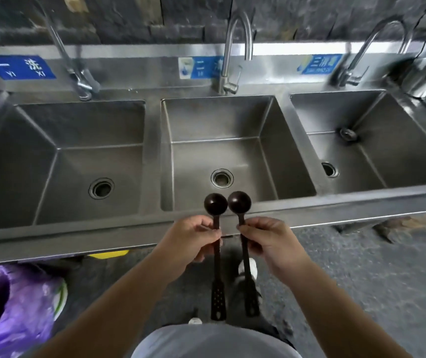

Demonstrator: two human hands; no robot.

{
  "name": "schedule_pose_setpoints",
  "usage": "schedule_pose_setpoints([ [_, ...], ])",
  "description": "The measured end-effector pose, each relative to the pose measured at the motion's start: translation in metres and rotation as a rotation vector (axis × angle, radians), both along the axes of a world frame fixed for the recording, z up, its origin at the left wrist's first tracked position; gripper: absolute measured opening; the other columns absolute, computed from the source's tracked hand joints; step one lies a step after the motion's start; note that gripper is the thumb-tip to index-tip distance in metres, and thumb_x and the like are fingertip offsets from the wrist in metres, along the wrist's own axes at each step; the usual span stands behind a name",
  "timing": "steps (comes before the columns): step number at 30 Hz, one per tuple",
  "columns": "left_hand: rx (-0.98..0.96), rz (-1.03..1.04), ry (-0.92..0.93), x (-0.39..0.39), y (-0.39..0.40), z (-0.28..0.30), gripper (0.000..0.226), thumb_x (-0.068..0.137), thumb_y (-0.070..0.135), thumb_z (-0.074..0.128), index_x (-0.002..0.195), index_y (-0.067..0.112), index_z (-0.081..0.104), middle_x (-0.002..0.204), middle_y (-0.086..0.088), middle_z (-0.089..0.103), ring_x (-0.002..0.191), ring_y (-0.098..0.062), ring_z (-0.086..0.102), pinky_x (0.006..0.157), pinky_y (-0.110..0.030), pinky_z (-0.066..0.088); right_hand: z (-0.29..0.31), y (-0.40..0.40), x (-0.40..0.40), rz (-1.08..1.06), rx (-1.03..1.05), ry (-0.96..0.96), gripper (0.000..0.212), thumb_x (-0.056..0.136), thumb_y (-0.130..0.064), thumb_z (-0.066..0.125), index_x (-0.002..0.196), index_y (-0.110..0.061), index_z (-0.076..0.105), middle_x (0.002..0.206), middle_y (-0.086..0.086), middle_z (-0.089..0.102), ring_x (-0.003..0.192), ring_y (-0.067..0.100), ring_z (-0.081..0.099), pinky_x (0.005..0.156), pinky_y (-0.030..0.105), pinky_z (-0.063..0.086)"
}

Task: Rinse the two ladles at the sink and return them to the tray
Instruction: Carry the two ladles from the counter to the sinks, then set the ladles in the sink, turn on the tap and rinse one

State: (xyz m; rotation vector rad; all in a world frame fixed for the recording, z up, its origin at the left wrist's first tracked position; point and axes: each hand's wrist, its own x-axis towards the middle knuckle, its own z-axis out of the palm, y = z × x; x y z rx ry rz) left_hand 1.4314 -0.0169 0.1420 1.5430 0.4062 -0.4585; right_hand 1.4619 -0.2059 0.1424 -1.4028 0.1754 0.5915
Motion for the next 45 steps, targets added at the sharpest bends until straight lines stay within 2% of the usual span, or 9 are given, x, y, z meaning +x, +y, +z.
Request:
schedule_pose_setpoints([
  [11,0.038,0.252,0.114,0.2,-0.018,-0.043,0.009,0.085,0.011,0.071,0.078,0.016,0.071,0.067,-0.002,0.071,0.053,-0.008,0.063,0.042,-0.018,0.041,-0.039,-0.029,0.236,0.131,-0.137,0.104,0.013,0.089,-0.004,0.067,0.08,-0.005,0.075,0.068,0.015,0.058,0.052,0.014,0.05,0.053,0.024,0.038],
  [15,-0.032,0.389,0.211,0.262,-0.015,-0.08,0.007,0.086,0.002,0.068,0.081,0.005,0.065,0.053,-0.002,0.061,0.037,-0.006,0.049,0.037,-0.017,0.034,-0.08,-0.033,0.309,0.138,-0.198,0.178,0.01,0.09,-0.004,0.066,0.091,0.004,0.072,0.066,0.016,0.058,0.051,0.015,0.047,0.051,0.027,0.031],
  [19,0.019,0.455,0.333,0.301,-0.006,-0.143,0.009,0.085,0.005,0.071,0.093,0.002,0.067,0.066,-0.008,0.065,0.048,-0.011,0.056,0.044,-0.021,0.043,-0.144,-0.025,0.354,0.071,-0.276,0.312,0.009,0.09,-0.005,0.068,0.097,0.0,0.073,0.075,0.015,0.063,0.056,0.013,0.056,0.05,0.023,0.041],
  [26,0.152,0.483,0.442,0.309,0.008,-0.284,0.01,0.085,0.01,0.072,0.093,0.007,0.068,0.071,-0.004,0.069,0.054,-0.011,0.066,0.046,-0.022,0.045,-0.272,-0.005,0.371,0.049,-0.372,0.396,0.008,0.094,0.002,0.059,0.09,-0.005,0.059,0.068,0.011,0.048,0.044,0.008,0.047,0.036,0.014,0.031],
  [28,0.205,0.442,0.461,0.312,0.012,-0.317,0.004,0.085,0.009,0.071,0.083,0.011,0.069,0.067,-0.001,0.07,0.047,-0.004,0.066,0.038,-0.017,0.044,-0.303,-0.001,0.369,0.057,-0.421,0.415,0.017,0.093,0.001,0.06,0.08,-0.009,0.056,0.065,0.009,0.048,0.044,0.009,0.046,0.038,0.016,0.028],
  [31,0.213,0.39,0.508,0.316,0.015,-0.356,0.024,0.086,0.005,0.069,0.066,0.016,0.062,0.069,-0.009,0.067,0.041,-0.001,0.061,0.035,-0.012,0.041,-0.342,0.005,0.363,0.031,-0.449,0.442,0.032,0.093,0.002,0.06,0.066,-0.014,0.054,0.061,0.006,0.048,0.041,0.007,0.046,0.036,0.017,0.032],
  [36,0.187,0.352,0.522,0.318,0.007,-0.386,0.029,0.088,-0.004,0.064,0.064,0.01,0.056,0.072,-0.014,0.059,0.054,-0.012,0.06,0.035,-0.009,0.039,-0.384,0.015,0.354,-0.054,-0.505,0.495,0.005,0.093,-0.007,0.064,0.089,-0.011,0.065,0.069,0.008,0.062,0.048,0.01,0.054,0.035,0.014,0.037],
  [40,0.2,0.388,0.52,0.315,0.0,-0.401,0.025,0.087,-0.002,0.066,0.066,0.012,0.06,0.076,-0.014,0.063,0.061,-0.015,0.062,0.038,-0.01,0.042,-0.403,0.014,0.348,-0.099,-0.51,0.496,0.004,0.091,-0.009,0.066,0.095,-0.011,0.067,0.073,0.008,0.064,0.051,0.01,0.057,0.038,0.016,0.04],
  [45,0.247,0.38,0.527,0.315,-0.001,-0.405,0.007,0.084,0.01,0.073,0.078,0.008,0.07,0.071,-0.008,0.07,0.06,-0.015,0.067,0.064,-0.026,0.056,-0.413,0.011,0.348,-0.106,-0.537,0.459,0.004,0.086,-0.01,0.072,0.089,-0.007,0.072,0.07,0.009,0.068,0.047,0.006,0.063,0.041,0.015,0.045],
])
